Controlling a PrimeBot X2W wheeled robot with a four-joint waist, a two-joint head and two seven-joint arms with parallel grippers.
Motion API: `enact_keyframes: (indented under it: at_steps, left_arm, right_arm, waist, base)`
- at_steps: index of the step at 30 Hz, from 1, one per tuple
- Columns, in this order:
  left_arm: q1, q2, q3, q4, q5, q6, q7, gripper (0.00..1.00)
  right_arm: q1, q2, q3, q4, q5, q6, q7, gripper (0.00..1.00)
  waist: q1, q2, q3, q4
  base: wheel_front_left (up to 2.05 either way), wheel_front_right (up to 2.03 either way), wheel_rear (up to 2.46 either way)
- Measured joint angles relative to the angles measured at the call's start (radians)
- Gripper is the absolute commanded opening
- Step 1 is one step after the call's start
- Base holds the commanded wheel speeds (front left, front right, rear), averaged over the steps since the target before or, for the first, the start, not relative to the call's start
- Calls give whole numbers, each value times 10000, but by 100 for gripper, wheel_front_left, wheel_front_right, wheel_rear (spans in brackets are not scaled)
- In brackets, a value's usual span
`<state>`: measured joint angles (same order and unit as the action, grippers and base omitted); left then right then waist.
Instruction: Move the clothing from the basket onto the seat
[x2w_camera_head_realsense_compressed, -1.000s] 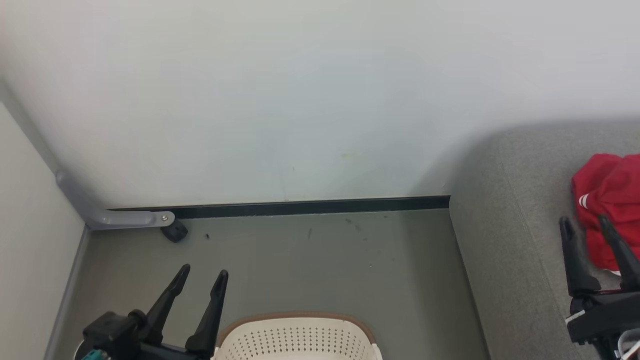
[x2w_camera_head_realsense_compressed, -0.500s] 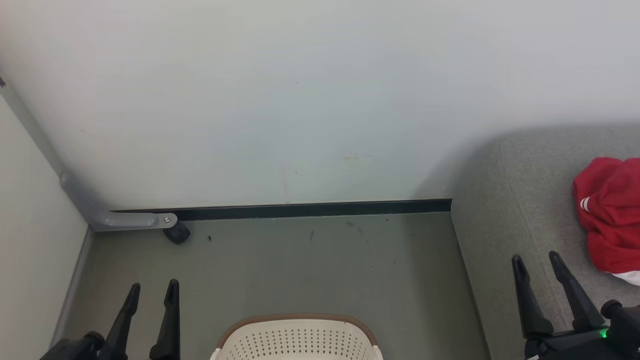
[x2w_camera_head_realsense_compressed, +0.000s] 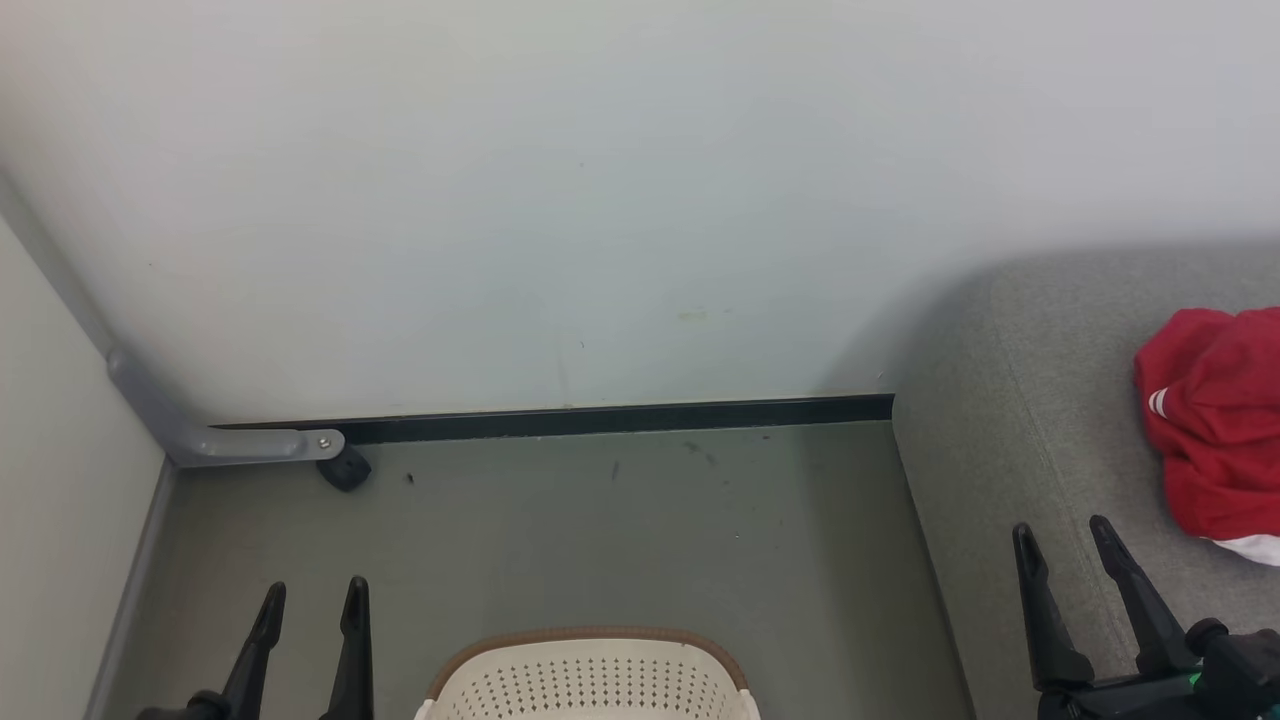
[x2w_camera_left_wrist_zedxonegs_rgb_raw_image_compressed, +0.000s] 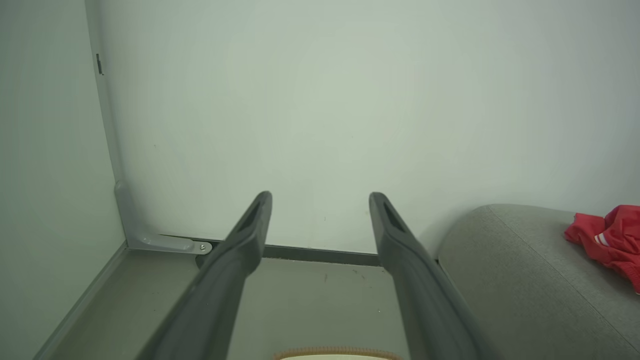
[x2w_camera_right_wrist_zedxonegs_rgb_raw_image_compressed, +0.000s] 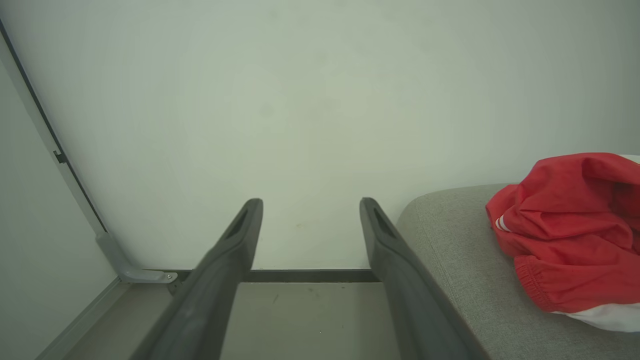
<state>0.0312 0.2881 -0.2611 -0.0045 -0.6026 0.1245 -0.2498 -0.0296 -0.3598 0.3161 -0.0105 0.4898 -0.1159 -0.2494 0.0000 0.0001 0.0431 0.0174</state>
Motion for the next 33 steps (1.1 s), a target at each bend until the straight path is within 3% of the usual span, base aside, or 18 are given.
enact_keyframes:
  at_steps: [30,31,33]
  left_arm:
    - [23,-370,362,-115,763,-4,0,100]
    - [23,-370,362,-115,763,-19,0,0]
    - [34,-408,324,19,752,-15,15,0]
  right_arm:
    - [174,610,-449,84,-512,-54,0,100]
    - [172,627,-456,88,-522,-21,0,0]
    - [208,688,-422,215,-518,2,17,0]
  waist:
    - [0,0,277,-80]
    - [0,0,277,-82]
    - [0,-1,277,-85]
  base:
    - [0,0,0]
    - [0,0,0]
    - [0,0,0]
